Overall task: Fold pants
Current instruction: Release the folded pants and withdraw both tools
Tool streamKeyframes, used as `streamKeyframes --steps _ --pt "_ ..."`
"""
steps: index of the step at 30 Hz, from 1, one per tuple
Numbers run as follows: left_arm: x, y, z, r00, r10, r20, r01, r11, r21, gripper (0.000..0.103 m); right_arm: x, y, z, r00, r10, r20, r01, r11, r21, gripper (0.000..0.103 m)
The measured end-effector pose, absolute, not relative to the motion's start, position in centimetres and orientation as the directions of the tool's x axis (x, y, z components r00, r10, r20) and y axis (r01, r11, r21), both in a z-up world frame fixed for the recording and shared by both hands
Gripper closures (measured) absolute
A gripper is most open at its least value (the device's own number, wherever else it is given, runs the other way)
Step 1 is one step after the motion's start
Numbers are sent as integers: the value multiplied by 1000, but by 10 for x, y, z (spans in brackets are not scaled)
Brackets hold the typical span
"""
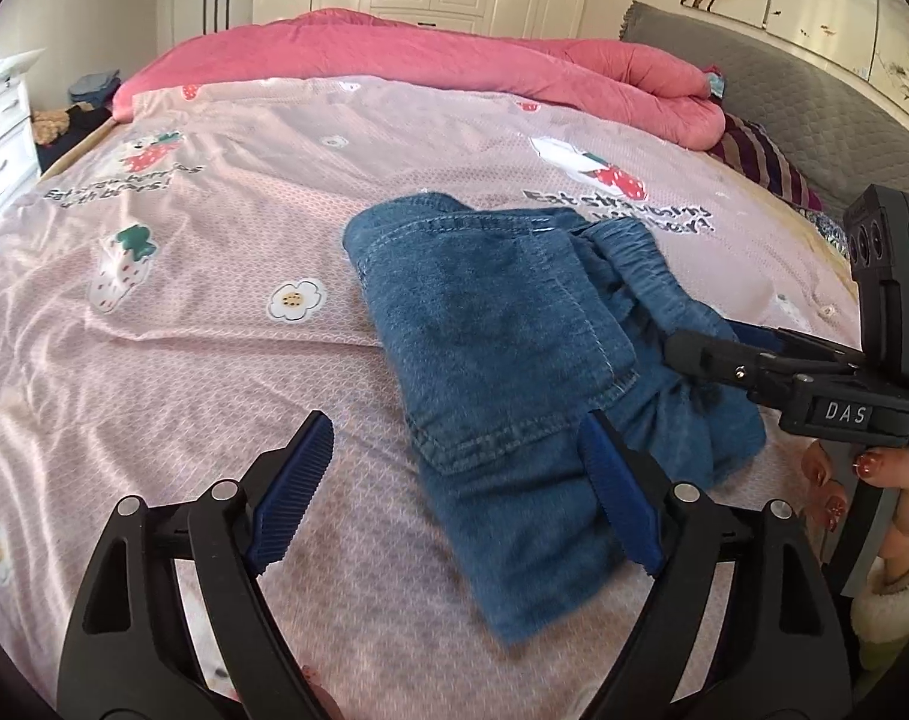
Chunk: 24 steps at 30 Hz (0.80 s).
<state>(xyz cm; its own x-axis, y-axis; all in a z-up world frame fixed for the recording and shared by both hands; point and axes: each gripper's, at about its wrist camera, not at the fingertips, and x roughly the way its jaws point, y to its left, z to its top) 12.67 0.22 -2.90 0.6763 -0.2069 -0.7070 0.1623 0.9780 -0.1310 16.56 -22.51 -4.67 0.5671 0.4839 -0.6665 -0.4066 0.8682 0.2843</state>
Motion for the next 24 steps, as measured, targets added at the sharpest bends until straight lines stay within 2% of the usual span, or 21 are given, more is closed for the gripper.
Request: streamKeyframes --steps 5,9,24 --pt "109 3 -23 689 -204 -696 153 979 -135 19 148 -234 -35 611 472 -636 -399 877 268 11" --pt "94 0 -18 701 -204 -683 153 979 -135 10 129 -237 -27 638 457 -620 -409 883 230 9" --pt "61 -16 -7 716 -218 -663 180 975 -126 10 97 -245 -18 690 408 -597 -385 906 174 5"
